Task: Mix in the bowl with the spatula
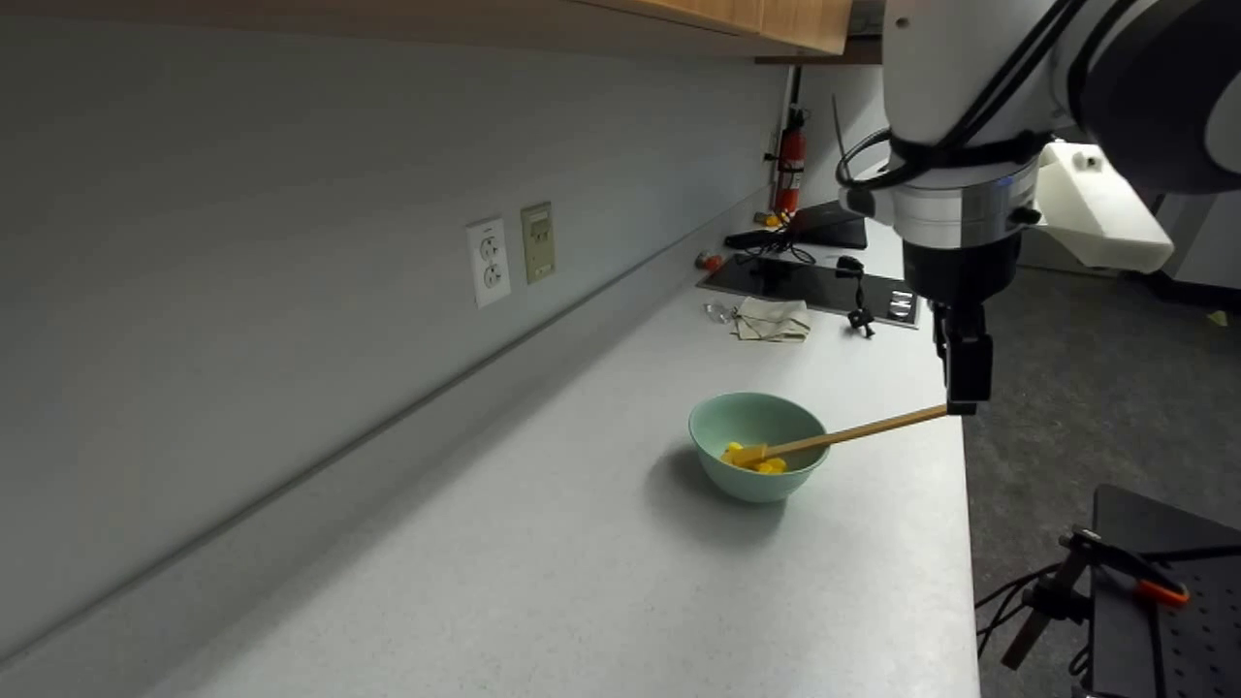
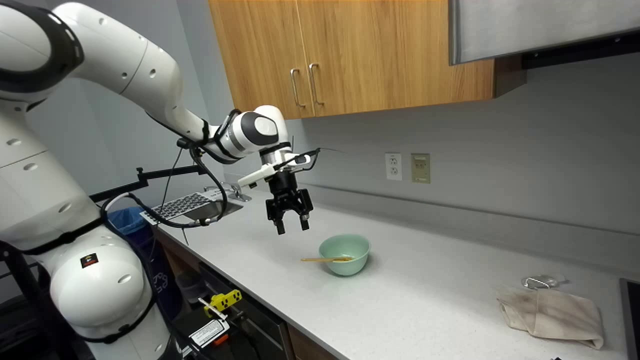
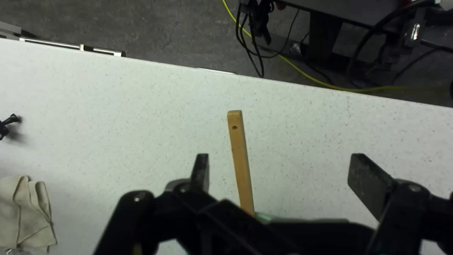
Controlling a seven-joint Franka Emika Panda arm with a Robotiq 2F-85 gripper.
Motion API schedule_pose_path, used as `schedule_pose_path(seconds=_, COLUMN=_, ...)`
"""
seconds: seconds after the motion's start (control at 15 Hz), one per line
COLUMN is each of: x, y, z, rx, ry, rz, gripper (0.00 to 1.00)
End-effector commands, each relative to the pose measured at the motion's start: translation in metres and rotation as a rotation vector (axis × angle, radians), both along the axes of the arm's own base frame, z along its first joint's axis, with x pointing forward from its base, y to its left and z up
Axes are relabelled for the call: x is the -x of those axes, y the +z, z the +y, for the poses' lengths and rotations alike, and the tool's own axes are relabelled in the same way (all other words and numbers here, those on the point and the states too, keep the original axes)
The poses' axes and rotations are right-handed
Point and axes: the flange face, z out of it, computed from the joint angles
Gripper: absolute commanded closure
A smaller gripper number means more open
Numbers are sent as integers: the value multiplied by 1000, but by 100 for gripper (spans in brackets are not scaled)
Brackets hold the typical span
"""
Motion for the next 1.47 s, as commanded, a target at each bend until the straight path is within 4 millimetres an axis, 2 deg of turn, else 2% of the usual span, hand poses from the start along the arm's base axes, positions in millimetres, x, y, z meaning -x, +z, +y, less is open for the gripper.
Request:
schedule_pose_path(seconds=0.0, x=31, y=31, z=-15, rx=-104, ry=-1, rz=-151, gripper=0)
schedule_pose_path(seconds=0.33, x=41, y=64, z=-21, rx=-256, ry=-15, rz=-343, gripper=0)
schedule_pose_path(seconds=0.6, x=40, y=76, z=-25, rx=-340, ry=-8, rz=-423, gripper=0)
schedule_pose_path(seconds=1.13, x=42, y=73, z=-43, rx=-411, ry=-32, rz=-470, gripper=0)
schedule_pose_path(seconds=1.2, x=33, y=72, z=-35, rx=-378, ry=-37, rz=-438, gripper=0)
schedule_pose_path(seconds=1.4, x=34, y=71, z=-37, rx=-381, ry=-44, rz=-439, gripper=0)
